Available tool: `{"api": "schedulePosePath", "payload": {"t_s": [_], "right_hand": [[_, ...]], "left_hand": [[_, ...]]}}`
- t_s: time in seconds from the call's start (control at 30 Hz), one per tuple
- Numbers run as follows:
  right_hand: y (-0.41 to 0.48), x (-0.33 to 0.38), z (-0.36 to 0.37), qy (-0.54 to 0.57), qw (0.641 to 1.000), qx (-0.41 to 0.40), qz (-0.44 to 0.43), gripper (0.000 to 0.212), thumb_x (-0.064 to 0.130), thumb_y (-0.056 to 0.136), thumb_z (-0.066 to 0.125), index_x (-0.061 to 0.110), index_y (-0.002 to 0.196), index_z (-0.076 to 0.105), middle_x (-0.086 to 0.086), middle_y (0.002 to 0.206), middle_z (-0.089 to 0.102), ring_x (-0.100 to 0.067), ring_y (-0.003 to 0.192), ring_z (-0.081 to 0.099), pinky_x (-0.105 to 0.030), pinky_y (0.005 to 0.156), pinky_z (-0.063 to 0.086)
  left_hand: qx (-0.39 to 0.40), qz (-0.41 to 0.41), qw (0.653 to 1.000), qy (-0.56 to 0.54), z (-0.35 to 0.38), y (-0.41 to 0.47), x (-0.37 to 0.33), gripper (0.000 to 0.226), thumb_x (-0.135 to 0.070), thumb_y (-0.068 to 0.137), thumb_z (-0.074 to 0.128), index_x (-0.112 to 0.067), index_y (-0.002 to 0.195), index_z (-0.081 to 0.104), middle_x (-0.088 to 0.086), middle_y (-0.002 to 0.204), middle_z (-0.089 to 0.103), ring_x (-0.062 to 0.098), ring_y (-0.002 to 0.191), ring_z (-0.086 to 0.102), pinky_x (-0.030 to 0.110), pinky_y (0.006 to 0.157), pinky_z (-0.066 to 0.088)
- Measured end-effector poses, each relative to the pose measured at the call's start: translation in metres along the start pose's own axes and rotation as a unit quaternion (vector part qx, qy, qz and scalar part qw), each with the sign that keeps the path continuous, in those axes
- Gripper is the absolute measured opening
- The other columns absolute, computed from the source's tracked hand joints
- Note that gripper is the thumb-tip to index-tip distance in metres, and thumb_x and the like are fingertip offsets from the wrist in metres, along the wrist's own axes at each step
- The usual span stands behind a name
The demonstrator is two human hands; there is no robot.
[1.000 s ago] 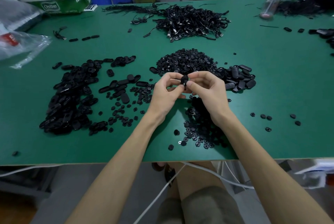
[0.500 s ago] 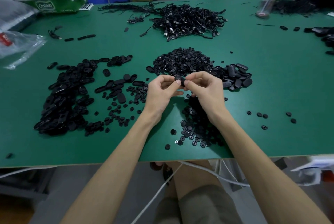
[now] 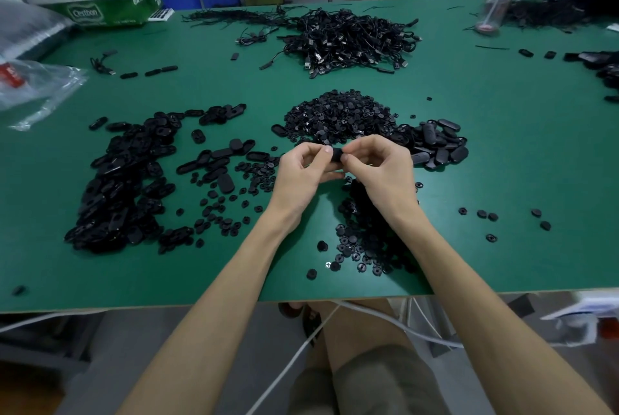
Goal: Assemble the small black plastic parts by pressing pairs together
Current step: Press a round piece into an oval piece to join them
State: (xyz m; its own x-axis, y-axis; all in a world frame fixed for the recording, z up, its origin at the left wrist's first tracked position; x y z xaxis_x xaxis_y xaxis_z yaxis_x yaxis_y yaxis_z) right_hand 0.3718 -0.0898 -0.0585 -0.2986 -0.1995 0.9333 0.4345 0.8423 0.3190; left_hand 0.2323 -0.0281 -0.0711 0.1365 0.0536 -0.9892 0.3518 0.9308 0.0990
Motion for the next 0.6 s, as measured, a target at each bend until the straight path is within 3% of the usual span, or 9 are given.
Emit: {"api": "schedulePosePath", "payload": {"t_s": [0.23,0.6], "right_hand": [[0.0002,-0.0006,-0.0001,-0.011,1.0,-0.009,-0.002,0.015,0.002,0.087,0.073,0.017,0.089,0.075,0.001,0.086,0.076,-0.017,0.082,0.072,-0.025,0.076,0.058],[0.0008,-0.0011,-0.0013,0.006,1.0,-0.017,0.008,0.011,0.004,0.087,0.075,0.015,0.091,0.075,0.001,0.085,0.076,-0.018,0.083,0.072,-0.026,0.076,0.057]], "left_hand": [[0.006,-0.003,1.0,-0.02,-0.0002,-0.0011,0.0006,0.02,-0.009,0.104,0.06,0.008,0.112,0.065,0.016,0.099,0.076,0.026,0.091,0.078,0.027,0.079,0.061],[-0.004,-0.005,0.999,-0.032,-0.0031,-0.0002,0.0001,0.022,-0.009,0.105,0.058,0.008,0.113,0.069,0.018,0.102,0.078,0.029,0.095,0.078,0.033,0.085,0.062]]}}
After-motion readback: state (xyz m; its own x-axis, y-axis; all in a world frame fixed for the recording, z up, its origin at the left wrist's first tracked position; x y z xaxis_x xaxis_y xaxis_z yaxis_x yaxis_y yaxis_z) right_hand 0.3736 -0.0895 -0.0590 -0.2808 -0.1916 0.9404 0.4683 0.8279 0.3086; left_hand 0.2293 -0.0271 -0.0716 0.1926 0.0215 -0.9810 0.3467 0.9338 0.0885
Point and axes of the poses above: each hand's wrist, its own y-axis towards the middle knuckle, its own z-axis out of the palm, x = y × z, the point moved 4 cm from there along y, towards the middle knuckle
